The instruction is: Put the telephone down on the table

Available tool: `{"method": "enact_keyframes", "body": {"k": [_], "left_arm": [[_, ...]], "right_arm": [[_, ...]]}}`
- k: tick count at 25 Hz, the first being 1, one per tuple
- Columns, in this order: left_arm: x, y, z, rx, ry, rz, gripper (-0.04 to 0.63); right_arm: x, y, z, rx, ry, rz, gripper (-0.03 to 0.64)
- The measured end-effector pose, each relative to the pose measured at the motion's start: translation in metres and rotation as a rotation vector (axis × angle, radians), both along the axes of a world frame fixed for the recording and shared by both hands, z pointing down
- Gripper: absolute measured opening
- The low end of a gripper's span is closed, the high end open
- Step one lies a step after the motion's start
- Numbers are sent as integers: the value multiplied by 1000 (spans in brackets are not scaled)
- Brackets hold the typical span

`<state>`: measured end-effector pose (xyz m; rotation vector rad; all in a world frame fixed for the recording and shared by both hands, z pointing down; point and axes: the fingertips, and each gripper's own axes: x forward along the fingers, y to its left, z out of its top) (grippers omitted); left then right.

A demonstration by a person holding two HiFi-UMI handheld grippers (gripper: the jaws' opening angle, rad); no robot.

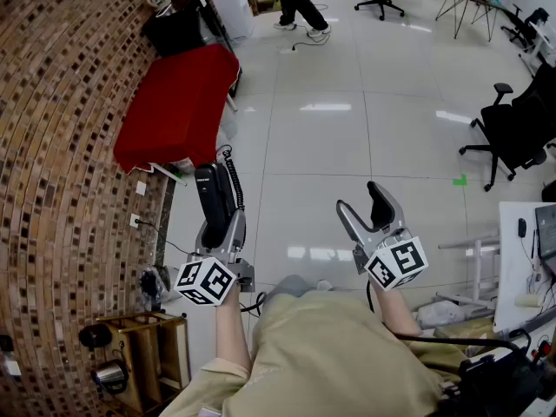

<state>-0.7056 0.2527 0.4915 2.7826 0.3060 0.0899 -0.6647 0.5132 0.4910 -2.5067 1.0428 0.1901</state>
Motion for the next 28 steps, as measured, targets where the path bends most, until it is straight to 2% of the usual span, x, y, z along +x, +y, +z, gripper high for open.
{"method": "enact_keyframes", "body": {"k": [4,10,16,25,28], "left_arm": [[31,14,22,-48,-43,46,279],[99,5,35,-71,-28,109,279],[172,-33,46,-95,-9,144,279],[298,-94,51,-99,10,155,279],[348,-107,65,-111,-16,146,280]], "right_arm": [[21,13,25,-12,-36,39,325],[80,7,36,-35,-53,98,325],[145,-54,38,-89,-45,73,325],[280,-144,32,-121,-37,-3,325],[326,-158,45,-117,-62,-17,325]]}}
